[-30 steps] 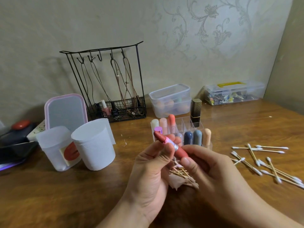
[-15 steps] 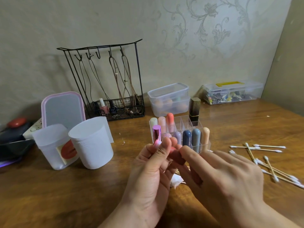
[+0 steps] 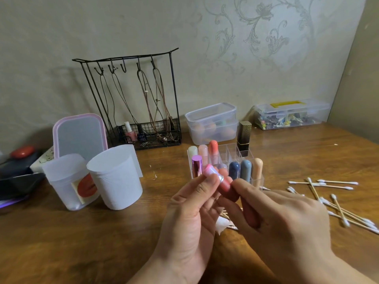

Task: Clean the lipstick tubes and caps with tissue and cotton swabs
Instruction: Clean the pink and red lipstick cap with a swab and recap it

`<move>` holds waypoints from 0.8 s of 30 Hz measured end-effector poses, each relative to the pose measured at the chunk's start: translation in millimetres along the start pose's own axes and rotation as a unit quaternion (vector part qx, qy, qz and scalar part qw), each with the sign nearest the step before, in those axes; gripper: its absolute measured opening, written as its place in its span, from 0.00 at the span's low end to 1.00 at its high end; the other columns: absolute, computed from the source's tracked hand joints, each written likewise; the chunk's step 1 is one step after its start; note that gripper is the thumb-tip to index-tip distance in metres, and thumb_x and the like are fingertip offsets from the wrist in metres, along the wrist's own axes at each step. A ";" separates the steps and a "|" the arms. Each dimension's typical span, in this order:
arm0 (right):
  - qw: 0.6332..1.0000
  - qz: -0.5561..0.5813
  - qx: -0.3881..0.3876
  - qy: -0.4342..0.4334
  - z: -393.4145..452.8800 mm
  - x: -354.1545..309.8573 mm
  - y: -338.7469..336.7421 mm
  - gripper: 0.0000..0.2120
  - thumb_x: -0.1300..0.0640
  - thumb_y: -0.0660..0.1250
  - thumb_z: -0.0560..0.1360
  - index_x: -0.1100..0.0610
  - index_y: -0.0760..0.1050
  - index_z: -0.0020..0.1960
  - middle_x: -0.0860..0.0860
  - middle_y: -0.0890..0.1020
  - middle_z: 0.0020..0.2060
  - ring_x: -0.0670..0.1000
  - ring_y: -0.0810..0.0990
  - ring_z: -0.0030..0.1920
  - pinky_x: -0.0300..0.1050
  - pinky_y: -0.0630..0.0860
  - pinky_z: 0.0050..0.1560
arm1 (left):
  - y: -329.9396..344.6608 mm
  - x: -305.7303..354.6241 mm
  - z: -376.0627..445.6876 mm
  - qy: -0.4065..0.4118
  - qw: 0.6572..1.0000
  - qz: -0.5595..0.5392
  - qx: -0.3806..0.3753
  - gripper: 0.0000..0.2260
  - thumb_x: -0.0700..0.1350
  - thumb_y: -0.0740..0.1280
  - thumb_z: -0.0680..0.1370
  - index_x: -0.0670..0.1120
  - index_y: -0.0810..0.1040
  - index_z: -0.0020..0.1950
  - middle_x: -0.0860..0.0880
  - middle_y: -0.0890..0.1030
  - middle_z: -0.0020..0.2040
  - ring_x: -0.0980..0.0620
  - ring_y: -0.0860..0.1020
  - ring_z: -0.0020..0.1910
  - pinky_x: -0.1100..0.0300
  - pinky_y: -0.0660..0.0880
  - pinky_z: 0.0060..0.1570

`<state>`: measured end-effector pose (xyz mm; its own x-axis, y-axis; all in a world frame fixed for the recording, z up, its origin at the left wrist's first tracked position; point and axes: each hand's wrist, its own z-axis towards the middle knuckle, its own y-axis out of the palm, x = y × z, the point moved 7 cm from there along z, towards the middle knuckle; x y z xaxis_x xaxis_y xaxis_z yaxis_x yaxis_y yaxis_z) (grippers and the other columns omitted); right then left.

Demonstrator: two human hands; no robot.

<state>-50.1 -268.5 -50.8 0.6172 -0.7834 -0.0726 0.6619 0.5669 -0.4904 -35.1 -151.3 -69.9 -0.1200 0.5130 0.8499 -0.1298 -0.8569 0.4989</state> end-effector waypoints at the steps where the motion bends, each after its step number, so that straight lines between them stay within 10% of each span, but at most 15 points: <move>1: 1.000 -0.022 0.004 -0.015 -1.2 -0.9 0.4 0.13 0.44 0.66 0.76 0.51 0.84 0.46 0.48 0.77 0.23 0.54 0.75 0.22 0.41 0.69 0.24 | -1.9 1.0 0.4 0.006 1.000 0.005 0.011 0.06 0.53 0.67 0.59 0.56 0.83 0.28 0.56 0.81 0.31 0.62 0.79 0.30 0.69 0.74 0.30; 10: 0.991 0.074 -0.102 0.033 -0.8 3.4 16.5 0.15 0.41 0.61 0.77 0.44 0.81 0.57 0.45 0.80 0.31 0.47 0.76 0.26 0.41 0.70 0.23 | -17.6 2.0 5.8 0.044 0.997 0.045 0.051 0.08 0.48 0.65 0.72 0.53 0.82 0.35 0.52 0.80 0.33 0.57 0.78 0.31 0.65 0.75 0.29; 16: 0.866 0.438 -0.180 0.162 -4.8 31.8 30.2 0.19 0.44 0.59 0.78 0.43 0.65 0.69 0.42 0.73 0.33 0.42 0.69 0.32 0.34 0.67 0.35 | -31.7 -4.4 12.5 0.023 0.992 0.100 0.073 0.10 0.48 0.67 0.72 0.43 0.82 0.46 0.47 0.77 0.35 0.55 0.68 0.29 0.64 0.65 0.26; 20: 0.830 0.485 -0.192 0.197 -4.2 42.1 38.1 0.21 0.39 0.67 0.73 0.48 0.67 0.59 0.48 0.79 0.39 0.45 0.76 0.39 0.48 0.74 0.39 | -29.7 -6.8 14.8 0.032 0.986 0.161 0.041 0.08 0.48 0.66 0.73 0.47 0.83 0.44 0.51 0.77 0.34 0.58 0.68 0.31 0.68 0.67 0.28; 24: 0.853 0.451 -0.204 0.167 -1.0 39.6 36.5 0.08 0.49 0.68 0.75 0.43 0.73 0.52 0.48 0.84 0.45 0.49 0.82 0.45 0.35 0.74 0.43 | -29.6 -7.4 17.3 0.065 0.969 0.236 0.021 0.11 0.50 0.73 0.65 0.48 0.83 0.45 0.47 0.84 0.44 0.50 0.82 0.44 0.59 0.79 0.46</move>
<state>-1.9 -279.1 -72.5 0.5966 -0.1430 -0.7897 -0.2637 0.8945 -0.3611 -13.3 -130.6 -88.1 -0.2799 0.0621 0.9580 0.0092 -0.9977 0.0674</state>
